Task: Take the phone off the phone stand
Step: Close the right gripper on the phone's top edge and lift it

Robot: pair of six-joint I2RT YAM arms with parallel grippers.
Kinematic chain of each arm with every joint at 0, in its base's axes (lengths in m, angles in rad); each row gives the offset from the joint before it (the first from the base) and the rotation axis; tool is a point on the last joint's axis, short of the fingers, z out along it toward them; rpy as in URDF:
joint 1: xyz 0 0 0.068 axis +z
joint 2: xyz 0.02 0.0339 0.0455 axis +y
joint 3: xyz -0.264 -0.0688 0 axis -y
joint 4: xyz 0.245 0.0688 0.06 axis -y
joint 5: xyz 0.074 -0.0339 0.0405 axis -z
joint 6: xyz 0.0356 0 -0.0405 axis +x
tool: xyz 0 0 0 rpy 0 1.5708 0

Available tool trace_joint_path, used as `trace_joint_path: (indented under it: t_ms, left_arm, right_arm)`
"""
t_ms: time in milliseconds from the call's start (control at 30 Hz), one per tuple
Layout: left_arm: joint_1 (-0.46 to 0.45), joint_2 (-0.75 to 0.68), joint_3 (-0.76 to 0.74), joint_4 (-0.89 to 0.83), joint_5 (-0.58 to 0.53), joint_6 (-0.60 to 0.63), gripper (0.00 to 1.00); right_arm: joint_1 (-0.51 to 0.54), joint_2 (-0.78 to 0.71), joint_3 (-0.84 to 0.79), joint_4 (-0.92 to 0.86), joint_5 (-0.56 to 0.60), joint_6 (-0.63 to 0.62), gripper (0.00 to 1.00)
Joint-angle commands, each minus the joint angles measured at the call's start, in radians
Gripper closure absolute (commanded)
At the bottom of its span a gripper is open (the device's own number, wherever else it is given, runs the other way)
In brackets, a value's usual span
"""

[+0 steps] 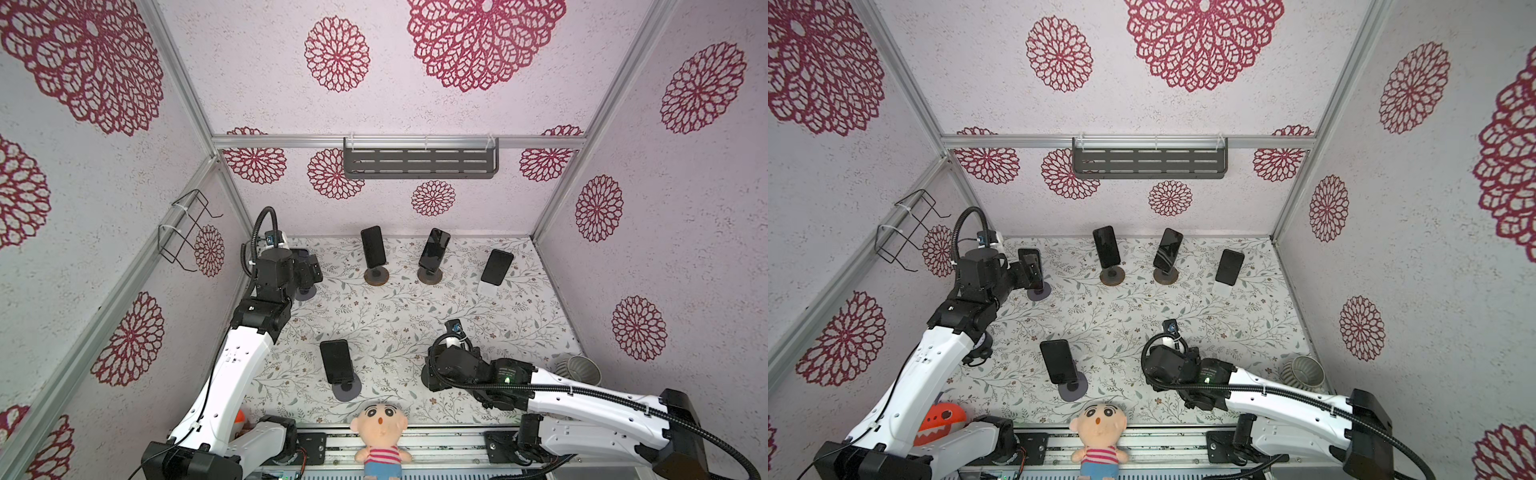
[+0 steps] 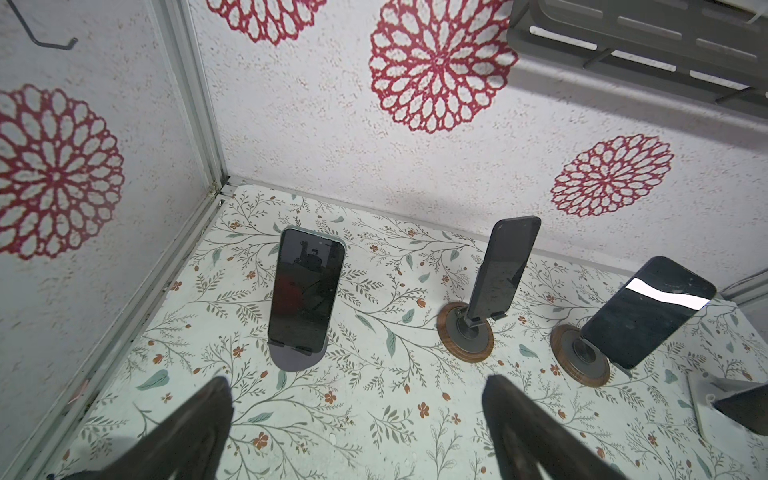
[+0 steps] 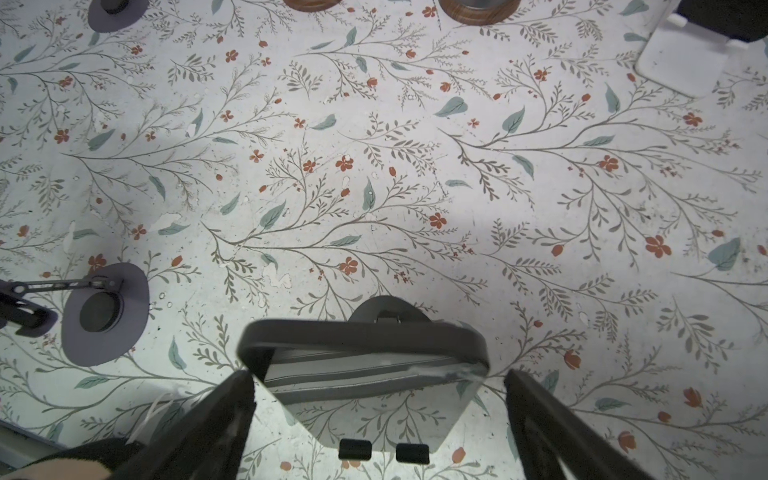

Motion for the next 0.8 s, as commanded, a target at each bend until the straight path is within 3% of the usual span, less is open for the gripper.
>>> trace_joint_path:
  t_ms: [0, 233, 767]
  left_arm:
    - [0.0, 0.004, -0.007, 0.035, 0.011, -0.008, 0.03]
    - [-0.002, 0.007, 0.0, 0.035, 0.015, -0.021, 0.03]
    - [-0.002, 0.023, 0.01, 0.044, 0.055, -0.032, 0.03]
  right_arm:
    - [0.002, -0.026, -0.024, 0.052, 0.024, 0.038, 0.04]
    - [0.002, -0.006, -0.063, 0.114, 0.012, 0.048, 0.05]
    - [-0.041, -0.037, -0.039, 0.062, -0.002, -0.003, 0.24]
